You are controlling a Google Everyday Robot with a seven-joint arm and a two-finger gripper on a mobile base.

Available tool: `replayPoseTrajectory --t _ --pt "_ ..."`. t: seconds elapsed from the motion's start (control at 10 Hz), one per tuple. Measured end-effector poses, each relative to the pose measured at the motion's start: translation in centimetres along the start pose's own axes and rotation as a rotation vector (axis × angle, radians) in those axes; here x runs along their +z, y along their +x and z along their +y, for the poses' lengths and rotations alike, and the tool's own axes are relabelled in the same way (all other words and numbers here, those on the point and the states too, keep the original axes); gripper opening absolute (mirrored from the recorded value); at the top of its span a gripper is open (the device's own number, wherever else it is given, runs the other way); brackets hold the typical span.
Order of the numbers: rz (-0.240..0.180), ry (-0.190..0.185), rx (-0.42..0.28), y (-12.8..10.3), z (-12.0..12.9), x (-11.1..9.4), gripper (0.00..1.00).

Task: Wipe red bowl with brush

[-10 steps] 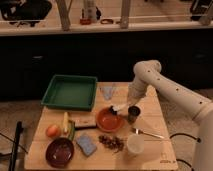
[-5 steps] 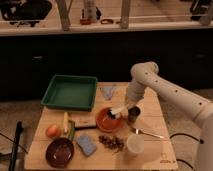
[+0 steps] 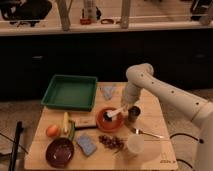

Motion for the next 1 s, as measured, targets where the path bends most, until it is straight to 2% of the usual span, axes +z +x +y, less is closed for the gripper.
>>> replayPoseTrajectory --t 0.3,1.0 --pt "0.0 -0.009 -0.015 -0.2 0.4 -0.1 0.0" --pt "0.01 -0.015 -0.151 -1.2 -1.7 0.4 0.0"
